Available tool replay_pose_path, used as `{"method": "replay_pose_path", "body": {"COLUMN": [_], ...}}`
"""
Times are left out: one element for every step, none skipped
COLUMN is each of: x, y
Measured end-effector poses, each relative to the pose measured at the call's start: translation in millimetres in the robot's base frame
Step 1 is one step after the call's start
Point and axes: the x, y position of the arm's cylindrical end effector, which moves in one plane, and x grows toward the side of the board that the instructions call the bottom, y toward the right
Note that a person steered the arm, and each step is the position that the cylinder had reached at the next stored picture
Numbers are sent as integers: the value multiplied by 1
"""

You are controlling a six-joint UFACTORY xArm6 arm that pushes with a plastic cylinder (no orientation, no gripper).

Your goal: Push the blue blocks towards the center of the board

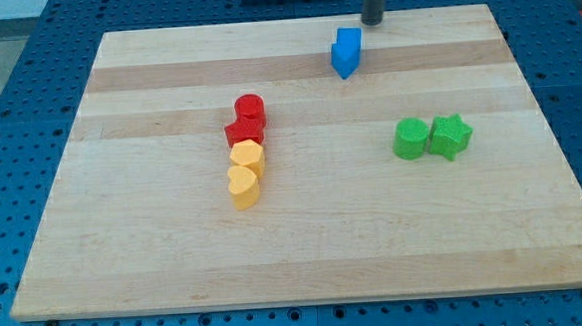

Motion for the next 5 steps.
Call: {"method": "replay_pose_path", "body": {"x": [4, 18, 38, 56, 75], "y": [-22, -23, -23, -25, -28]}}
